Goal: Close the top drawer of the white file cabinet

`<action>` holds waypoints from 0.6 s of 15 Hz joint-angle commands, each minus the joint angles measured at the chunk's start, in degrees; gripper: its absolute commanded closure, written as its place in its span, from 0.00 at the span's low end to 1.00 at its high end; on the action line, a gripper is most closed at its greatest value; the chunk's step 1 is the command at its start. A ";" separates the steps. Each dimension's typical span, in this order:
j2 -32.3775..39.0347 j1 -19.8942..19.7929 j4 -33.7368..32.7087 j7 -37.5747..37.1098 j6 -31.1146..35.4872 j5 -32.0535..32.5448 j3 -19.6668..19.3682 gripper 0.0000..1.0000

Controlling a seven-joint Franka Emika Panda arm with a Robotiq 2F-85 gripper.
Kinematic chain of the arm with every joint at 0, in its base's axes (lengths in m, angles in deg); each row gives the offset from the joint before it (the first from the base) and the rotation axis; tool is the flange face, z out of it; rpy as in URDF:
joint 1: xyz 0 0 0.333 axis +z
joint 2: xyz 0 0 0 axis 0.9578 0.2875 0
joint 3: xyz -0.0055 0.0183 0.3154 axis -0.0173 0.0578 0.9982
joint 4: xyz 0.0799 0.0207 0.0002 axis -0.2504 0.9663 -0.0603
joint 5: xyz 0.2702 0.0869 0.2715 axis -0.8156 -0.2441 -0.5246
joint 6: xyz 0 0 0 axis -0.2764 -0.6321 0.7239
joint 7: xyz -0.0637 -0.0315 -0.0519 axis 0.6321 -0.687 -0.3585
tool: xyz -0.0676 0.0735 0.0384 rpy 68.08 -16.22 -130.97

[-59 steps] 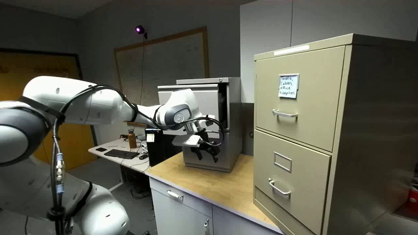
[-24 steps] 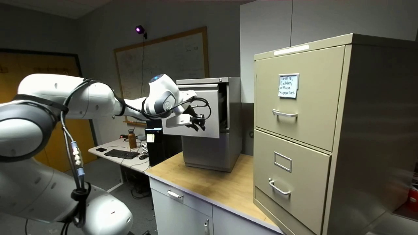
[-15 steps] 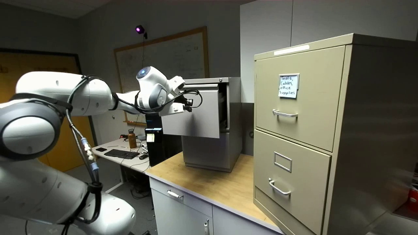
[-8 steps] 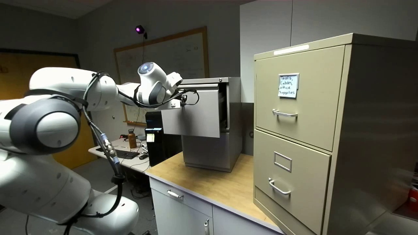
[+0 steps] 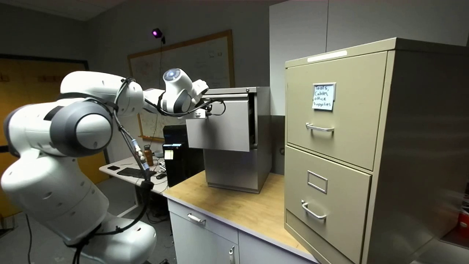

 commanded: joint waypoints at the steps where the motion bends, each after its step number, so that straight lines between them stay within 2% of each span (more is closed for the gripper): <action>1: 7.72 -0.06 -8.79 1.15 -0.05 -2.61 1.44 0.93; 9: 20.35 -3.05 -23.31 -0.30 -2.56 -3.43 5.29 0.94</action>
